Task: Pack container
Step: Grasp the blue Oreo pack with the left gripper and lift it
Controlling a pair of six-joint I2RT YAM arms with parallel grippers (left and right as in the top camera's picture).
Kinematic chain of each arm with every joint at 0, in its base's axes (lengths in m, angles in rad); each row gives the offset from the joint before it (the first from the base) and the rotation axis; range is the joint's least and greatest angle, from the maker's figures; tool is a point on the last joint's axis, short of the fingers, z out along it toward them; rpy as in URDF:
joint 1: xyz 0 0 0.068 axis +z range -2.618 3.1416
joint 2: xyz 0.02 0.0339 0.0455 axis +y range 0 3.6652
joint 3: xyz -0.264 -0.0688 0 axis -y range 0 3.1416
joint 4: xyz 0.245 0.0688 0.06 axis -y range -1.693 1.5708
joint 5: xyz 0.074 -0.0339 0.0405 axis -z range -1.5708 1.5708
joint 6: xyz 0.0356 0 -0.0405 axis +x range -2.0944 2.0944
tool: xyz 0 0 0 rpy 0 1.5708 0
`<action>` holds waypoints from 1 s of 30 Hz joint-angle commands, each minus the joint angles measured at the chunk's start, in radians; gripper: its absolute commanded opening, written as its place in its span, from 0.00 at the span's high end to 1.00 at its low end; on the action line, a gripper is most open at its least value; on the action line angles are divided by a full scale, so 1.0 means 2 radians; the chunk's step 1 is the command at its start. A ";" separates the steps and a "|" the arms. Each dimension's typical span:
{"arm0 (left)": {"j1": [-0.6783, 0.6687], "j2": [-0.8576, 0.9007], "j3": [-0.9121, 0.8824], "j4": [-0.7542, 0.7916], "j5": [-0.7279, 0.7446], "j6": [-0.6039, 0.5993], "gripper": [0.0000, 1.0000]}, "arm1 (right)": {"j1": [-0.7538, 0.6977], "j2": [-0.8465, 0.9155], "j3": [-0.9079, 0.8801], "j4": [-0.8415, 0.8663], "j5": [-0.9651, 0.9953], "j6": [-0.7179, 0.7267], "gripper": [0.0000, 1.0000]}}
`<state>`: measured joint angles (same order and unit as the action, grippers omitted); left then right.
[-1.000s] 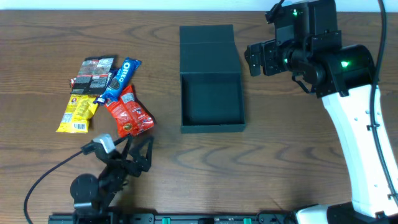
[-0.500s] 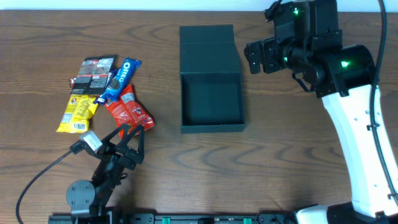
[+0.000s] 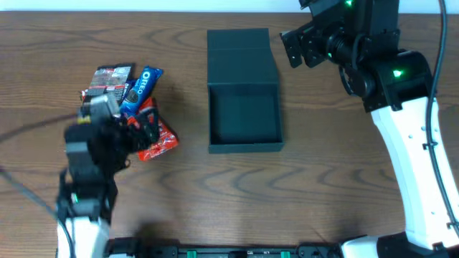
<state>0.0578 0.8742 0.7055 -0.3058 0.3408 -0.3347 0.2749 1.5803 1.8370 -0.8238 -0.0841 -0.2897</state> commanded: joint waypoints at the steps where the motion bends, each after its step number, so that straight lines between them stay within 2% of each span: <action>1: 0.000 0.092 0.104 -0.060 -0.056 0.113 0.11 | -0.006 0.005 0.001 0.000 -0.030 -0.069 0.01; 7: -0.015 0.258 0.277 -0.174 -0.142 0.207 0.10 | -0.024 0.005 0.000 -0.001 -0.058 -0.073 0.01; 13: -0.037 0.390 0.374 -0.189 -0.212 0.271 0.07 | -0.040 0.006 0.000 -0.010 -0.058 -0.072 0.01; 21: -0.046 0.508 0.419 -0.189 -0.210 0.314 0.08 | -0.041 0.012 0.000 -0.022 -0.058 -0.053 0.01; 30: -0.054 0.558 0.420 -0.185 -0.209 0.327 0.09 | -0.042 0.013 0.000 -0.022 -0.058 -0.023 0.01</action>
<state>-0.0536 1.9537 1.5181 -0.6765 -0.0605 0.2943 0.1986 1.6001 1.8370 -0.8661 -0.1879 -0.3721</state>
